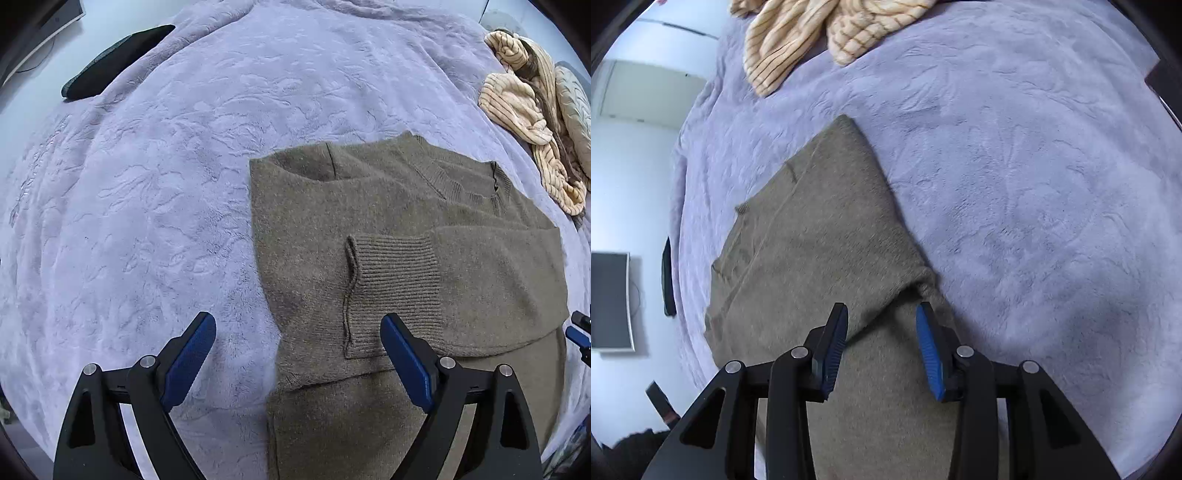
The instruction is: Fold small clothes
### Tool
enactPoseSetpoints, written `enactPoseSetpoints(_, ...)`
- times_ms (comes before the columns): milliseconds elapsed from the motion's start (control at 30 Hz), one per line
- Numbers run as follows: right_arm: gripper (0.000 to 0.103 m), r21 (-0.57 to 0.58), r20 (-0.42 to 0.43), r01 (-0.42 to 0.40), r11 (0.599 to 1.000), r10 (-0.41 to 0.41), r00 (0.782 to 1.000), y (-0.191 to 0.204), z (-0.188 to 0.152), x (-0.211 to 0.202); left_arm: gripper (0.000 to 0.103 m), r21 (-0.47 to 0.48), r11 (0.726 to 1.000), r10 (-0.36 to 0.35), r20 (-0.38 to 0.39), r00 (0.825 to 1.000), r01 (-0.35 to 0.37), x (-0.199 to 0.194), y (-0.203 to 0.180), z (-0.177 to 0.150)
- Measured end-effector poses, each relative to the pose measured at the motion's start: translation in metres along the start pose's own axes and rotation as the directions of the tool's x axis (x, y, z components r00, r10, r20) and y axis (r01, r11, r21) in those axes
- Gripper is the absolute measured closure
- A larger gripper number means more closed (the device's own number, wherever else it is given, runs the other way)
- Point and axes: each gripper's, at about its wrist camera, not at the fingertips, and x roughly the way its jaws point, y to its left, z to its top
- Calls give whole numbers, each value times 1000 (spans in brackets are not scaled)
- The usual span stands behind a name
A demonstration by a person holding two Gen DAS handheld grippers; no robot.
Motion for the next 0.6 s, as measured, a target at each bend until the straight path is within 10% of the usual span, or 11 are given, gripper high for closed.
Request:
enactPoseSetpoints(433,61,-398,-60,48,916,-78,995,122,-32,52,12,-112,993,37,10,999,-36,13,19,27)
enactPoseSetpoints(600,61,-434,-96,88,896,-144,985,120,-40,77,12,-12,989,149,8,989,-149,40,13,32)
